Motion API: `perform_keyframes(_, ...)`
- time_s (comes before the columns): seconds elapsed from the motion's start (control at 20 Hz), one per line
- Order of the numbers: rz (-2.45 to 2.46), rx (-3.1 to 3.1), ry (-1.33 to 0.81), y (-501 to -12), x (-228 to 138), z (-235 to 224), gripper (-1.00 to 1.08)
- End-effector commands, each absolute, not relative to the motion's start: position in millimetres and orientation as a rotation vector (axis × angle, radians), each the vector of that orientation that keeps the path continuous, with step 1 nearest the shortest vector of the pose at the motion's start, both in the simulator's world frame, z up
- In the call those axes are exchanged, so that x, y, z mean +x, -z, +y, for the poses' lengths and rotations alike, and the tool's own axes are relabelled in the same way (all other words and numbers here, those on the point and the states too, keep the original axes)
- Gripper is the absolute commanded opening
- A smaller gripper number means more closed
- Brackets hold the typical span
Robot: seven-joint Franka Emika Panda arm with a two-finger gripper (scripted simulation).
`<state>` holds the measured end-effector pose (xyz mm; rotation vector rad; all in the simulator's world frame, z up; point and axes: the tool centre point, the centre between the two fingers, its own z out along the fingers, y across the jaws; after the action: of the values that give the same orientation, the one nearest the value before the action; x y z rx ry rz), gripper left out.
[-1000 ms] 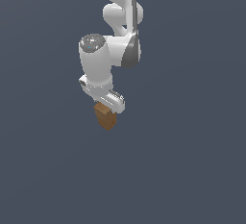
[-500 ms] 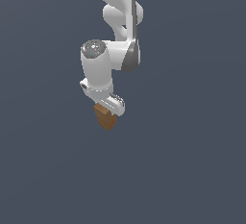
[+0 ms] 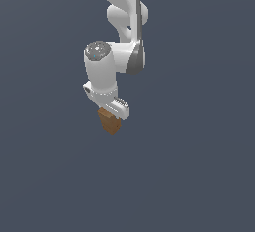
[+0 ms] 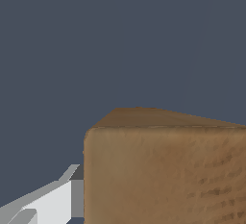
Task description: Pick up the object and move it to a goal position.
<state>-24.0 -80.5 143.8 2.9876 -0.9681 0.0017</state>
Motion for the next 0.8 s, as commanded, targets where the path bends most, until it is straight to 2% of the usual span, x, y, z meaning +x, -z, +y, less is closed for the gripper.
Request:
perform_keyframes(0.0,-0.949,2.990,-0.024,-148.0,-20.5,-82.3,-1.00)
perform_keyframes(0.4,-0.725,3.002,-0.217,-185.4,8.3,-94.0,-1.00)
perform_keyframes(0.75,-0.356,2.963,-0.520,-254.5,48.6,-97.9,-1.00)
